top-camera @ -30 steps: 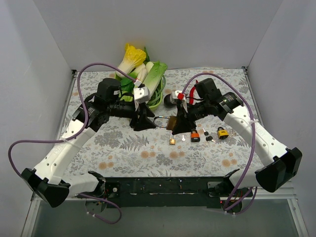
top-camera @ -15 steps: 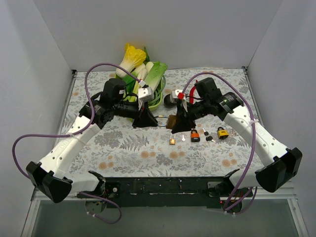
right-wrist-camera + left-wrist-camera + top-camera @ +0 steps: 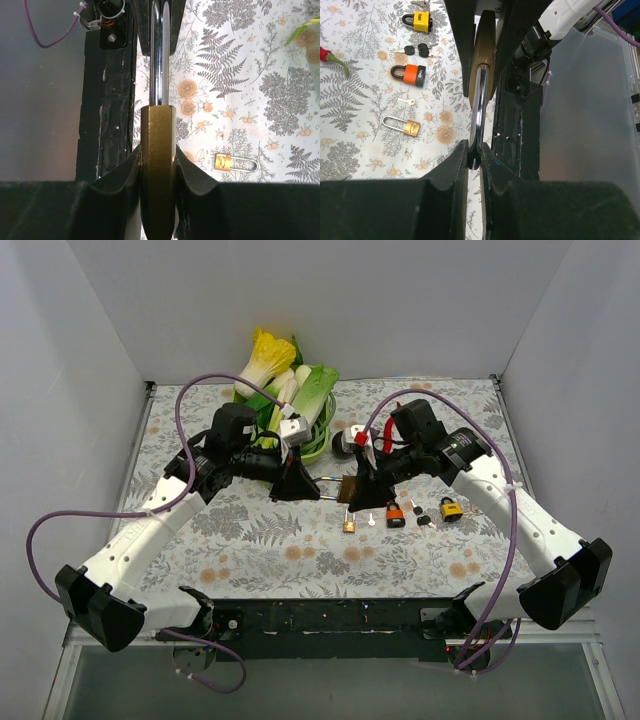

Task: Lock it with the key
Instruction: Lock the lock.

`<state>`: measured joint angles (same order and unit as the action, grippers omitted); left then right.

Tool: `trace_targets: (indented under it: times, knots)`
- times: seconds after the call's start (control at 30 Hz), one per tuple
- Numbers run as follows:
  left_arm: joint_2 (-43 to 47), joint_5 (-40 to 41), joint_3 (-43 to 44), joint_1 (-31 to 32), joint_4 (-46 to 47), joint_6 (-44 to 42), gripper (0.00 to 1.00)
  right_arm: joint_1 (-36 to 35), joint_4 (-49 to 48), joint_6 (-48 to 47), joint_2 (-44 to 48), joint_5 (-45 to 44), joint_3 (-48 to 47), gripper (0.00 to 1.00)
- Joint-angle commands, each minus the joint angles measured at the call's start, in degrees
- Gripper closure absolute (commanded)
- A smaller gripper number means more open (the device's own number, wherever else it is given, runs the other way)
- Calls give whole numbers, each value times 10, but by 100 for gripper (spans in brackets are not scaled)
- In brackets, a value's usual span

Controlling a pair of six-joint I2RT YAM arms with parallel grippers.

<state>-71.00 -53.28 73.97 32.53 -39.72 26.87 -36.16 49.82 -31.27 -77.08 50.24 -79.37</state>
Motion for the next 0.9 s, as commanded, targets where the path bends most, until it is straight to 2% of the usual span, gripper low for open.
trace_targets:
  times: [0.0,0.33,0.43,0.53,0.63,0.87]
  knots:
    - [-5,-27,-37,32,99,68,100,-47,-155,34,16,79,-36,99]
    - [2,-27,-117,85,304,185,100,-121,-249,84,-18,119,-32,99]
    - [8,-25,-132,105,336,198,100,-133,-261,87,-25,121,-29,99]
    - [11,-10,-130,105,338,201,100,-138,-257,86,-23,121,-17,99]
    - [32,-3,-138,86,329,205,100,-131,-207,48,-12,109,-17,99]
    - [89,0,-157,12,308,204,100,-42,-100,6,-7,114,-20,99]
